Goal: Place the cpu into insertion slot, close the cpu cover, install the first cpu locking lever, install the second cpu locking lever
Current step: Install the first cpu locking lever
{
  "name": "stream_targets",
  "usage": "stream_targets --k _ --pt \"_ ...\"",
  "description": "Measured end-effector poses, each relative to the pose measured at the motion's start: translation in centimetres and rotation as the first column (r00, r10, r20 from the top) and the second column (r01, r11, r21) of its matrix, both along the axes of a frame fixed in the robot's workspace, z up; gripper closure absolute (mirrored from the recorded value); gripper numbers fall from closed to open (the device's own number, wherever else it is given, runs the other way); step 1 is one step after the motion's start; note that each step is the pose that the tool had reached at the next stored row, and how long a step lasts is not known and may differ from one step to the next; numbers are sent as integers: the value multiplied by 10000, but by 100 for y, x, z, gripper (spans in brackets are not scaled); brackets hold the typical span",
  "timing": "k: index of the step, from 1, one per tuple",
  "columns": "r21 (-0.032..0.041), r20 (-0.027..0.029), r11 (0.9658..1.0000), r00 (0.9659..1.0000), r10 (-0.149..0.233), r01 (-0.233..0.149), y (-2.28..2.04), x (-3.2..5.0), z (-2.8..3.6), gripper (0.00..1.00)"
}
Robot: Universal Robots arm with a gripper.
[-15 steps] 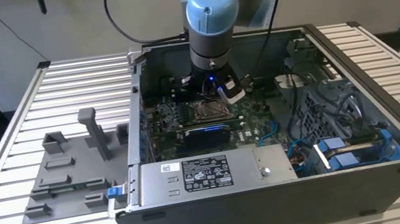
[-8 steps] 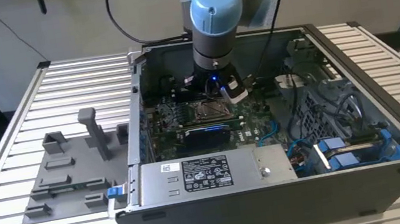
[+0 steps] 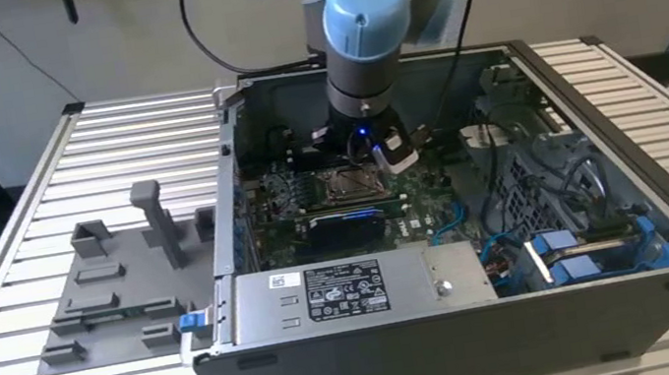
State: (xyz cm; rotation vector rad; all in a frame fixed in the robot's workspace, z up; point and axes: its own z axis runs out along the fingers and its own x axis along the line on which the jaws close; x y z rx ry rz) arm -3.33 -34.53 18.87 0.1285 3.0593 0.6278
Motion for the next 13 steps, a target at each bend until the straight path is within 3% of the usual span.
stream_targets --k 4,9,13 --pt "121 1 9999 10000 0 0 0 15 -5 89" --pt "389 1 9992 10000 0 0 0 26 -8 89" --pt "431 -7 9991 10000 0 0 0 27 26 89"
